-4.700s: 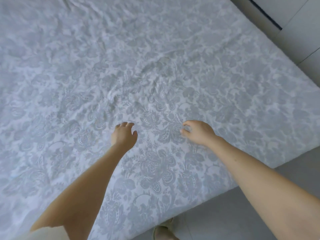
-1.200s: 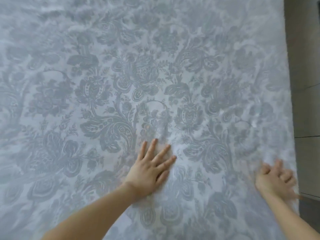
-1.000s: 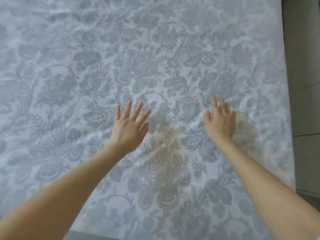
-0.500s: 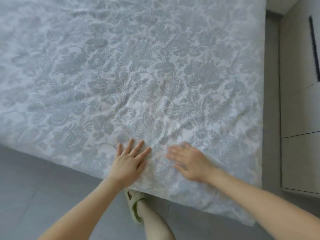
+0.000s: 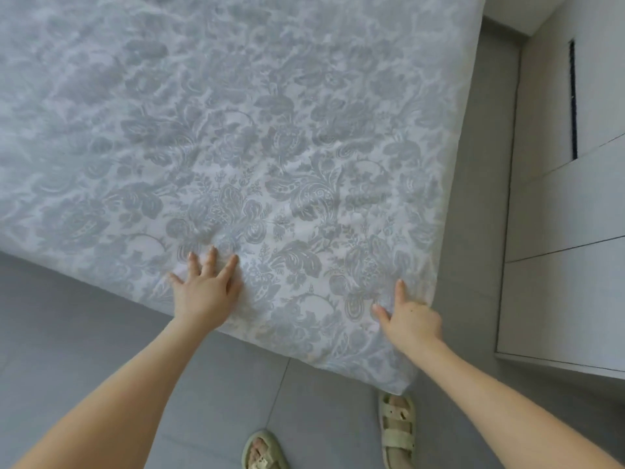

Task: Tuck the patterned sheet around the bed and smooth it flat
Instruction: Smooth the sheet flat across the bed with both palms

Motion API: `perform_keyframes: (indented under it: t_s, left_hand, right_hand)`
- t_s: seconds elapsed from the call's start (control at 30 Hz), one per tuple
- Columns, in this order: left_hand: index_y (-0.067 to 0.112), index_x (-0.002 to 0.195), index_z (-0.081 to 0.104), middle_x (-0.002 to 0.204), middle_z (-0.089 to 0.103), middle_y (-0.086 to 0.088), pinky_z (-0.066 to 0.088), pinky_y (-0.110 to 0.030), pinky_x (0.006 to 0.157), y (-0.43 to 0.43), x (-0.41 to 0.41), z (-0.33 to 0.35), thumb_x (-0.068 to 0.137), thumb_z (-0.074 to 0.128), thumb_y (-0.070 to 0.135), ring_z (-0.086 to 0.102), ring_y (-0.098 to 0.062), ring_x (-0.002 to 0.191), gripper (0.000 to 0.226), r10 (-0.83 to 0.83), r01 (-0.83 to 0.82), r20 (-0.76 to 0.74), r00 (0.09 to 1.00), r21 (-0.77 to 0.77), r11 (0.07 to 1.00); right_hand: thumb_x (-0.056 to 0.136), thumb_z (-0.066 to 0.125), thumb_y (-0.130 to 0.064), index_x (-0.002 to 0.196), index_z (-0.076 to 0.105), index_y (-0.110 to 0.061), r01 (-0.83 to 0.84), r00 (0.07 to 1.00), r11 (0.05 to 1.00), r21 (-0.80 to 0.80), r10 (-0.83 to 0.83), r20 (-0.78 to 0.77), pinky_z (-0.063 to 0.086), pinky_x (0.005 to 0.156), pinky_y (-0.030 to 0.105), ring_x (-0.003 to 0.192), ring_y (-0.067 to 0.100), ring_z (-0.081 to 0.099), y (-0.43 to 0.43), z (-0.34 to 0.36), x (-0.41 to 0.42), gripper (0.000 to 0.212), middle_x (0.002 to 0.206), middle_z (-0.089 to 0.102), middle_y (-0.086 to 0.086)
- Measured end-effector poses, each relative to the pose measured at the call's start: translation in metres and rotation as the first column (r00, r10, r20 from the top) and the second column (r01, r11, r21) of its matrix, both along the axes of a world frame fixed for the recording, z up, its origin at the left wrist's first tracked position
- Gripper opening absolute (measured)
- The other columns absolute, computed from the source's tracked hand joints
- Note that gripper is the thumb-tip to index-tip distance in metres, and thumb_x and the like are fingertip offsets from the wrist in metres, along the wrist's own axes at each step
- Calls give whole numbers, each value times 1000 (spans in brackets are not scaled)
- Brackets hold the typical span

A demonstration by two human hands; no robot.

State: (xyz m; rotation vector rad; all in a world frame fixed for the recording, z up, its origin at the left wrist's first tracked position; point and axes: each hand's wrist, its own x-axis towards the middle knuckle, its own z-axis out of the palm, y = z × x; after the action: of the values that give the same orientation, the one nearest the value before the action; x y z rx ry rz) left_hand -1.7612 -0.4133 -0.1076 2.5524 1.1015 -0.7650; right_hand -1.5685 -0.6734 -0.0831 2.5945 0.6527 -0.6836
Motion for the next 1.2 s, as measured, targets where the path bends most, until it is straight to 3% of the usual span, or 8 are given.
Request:
perform_keyframes:
  t_s: [0.07, 0.1, 0.17, 0.4, 0.47, 0.57, 1.0, 1.2]
  left_hand:
    - [31, 136, 41, 148, 35, -8, 19, -60, 109, -6, 20, 16, 97, 19, 46, 28, -36, 136, 47, 129, -129, 3, 992, 22, 991]
    - [25, 128, 51, 134, 49, -8, 23, -57, 108, -10, 33, 24, 97, 21, 41, 42, -35, 126, 46, 193, -194, 25, 981, 34, 980]
    - [18, 123, 55, 118, 59, -8, 26, -51, 106, -19, 64, 45, 98, 24, 36, 54, -32, 110, 43, 262, -269, 95, 960, 66, 961]
    - [15, 132, 48, 125, 58, -10, 41, -39, 94, -56, 192, 112, 100, 30, 34, 54, -29, 110, 42, 323, -372, 285, 902, 135, 919]
    - [14, 136, 45, 129, 56, -11, 40, -38, 96, -62, 225, 118, 100, 31, 33, 52, -29, 116, 43, 343, -399, 321, 883, 126, 908]
    - [13, 138, 43, 134, 52, -12, 36, -38, 101, -68, 269, 118, 100, 33, 33, 47, -30, 123, 44, 388, -452, 370, 844, 103, 886]
    - [26, 149, 19, 158, 15, -5, 14, -51, 117, 6, 350, 58, 100, 25, 43, 7, -33, 146, 53, 519, -571, 299, 801, 119, 812]
    - [32, 150, 7, 160, 3, -3, 2, -55, 117, 89, 366, 13, 99, 17, 47, -3, -33, 146, 54, 549, -608, 273, 790, 234, 758]
  right_hand:
    - [100, 23, -50, 99, 57, -12, -106, 994, 993, 60, 105, 21, 30, 44, 24, 61, 17, 55, 13, 19, 24, 50, 68, 54, 0]
    - [101, 25, -46, 75, 52, -16, -123, 992, 986, 113, 121, 30, 26, 42, 24, 52, 15, 47, 20, 29, 38, 48, 60, 47, -3]
    - [101, 28, -39, 62, 40, -17, -153, 988, 958, 244, 149, 34, 22, 42, 25, 48, 14, 39, 33, 47, 68, 46, 57, 44, -3]
    - [99, 33, -28, 85, 55, -11, -233, 941, 787, 571, 331, -72, 35, 53, 30, 66, 21, 51, 45, 111, 201, 31, 77, 59, 4]
    - [100, 34, -31, 114, 58, -13, -267, 918, 749, 606, 390, -76, 46, 70, 33, 92, 23, 60, 44, 121, 245, 33, 104, 65, 5]
    - [101, 35, -35, 139, 42, -19, -352, 864, 722, 596, 495, -89, 43, 92, 35, 121, 23, 51, 43, 124, 302, 42, 136, 52, 2]
    - [101, 33, -40, 150, 20, -25, -541, 668, 586, 603, 735, -114, 17, 115, 33, 145, 14, 15, 173, 41, 382, 53, 157, 20, -3]
    - [100, 34, -42, 151, 14, -27, -650, 606, 459, 606, 794, 48, 13, 118, 38, 146, 17, 9, 302, -9, 424, 57, 158, 15, 2]
